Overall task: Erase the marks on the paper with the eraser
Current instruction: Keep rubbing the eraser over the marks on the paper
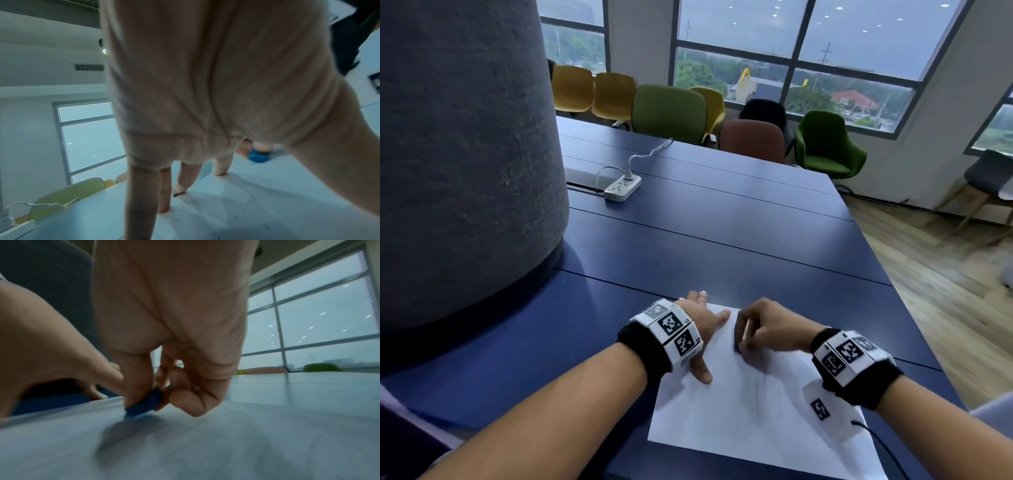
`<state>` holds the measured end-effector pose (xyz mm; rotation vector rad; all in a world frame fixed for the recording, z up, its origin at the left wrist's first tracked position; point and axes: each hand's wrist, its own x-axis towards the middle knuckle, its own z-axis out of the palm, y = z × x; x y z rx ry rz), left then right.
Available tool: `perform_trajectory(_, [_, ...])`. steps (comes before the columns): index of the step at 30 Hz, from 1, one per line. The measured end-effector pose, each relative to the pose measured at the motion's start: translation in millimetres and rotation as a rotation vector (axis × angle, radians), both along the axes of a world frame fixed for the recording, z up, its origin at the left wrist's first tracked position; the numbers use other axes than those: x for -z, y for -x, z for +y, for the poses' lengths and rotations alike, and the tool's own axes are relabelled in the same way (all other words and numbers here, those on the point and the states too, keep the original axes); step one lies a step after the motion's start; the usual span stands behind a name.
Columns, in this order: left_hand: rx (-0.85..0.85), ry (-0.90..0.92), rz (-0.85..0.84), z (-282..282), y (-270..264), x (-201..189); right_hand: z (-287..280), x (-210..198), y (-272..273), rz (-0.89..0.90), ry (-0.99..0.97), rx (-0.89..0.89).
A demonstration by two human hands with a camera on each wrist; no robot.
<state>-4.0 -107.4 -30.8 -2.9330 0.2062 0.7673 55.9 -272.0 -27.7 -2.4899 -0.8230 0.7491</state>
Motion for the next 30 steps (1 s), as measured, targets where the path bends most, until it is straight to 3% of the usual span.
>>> perform_trajectory(3, [-0.004,-0.005,-0.006,0,1,-1,-2,6,-17,-0.077,-0.125,0.167])
perform_trajectory(9, [-0.005,-0.008,-0.001,-1,2,-1,-10,-1,1,0.155,0.047,-0.100])
perform_trajectory(13, [0.001,-0.001,-0.005,0,3,-4,-5,5,-19,-0.048,-0.077,0.117])
perform_trajectory(15, [0.000,0.001,0.000,0,3,-5,-7,9,-20,-0.060,-0.128,0.157])
perform_trajectory(20, [0.004,0.000,0.002,-1,3,-3,-14,4,-9,0.114,0.045,-0.059])
perform_trajectory(25, [0.002,0.003,0.005,1,3,-5,-2,4,-32,-0.042,-0.080,0.147])
perform_trajectory(30, [-0.004,-0.011,0.010,0,0,-2,-10,1,-8,0.109,0.099,-0.096])
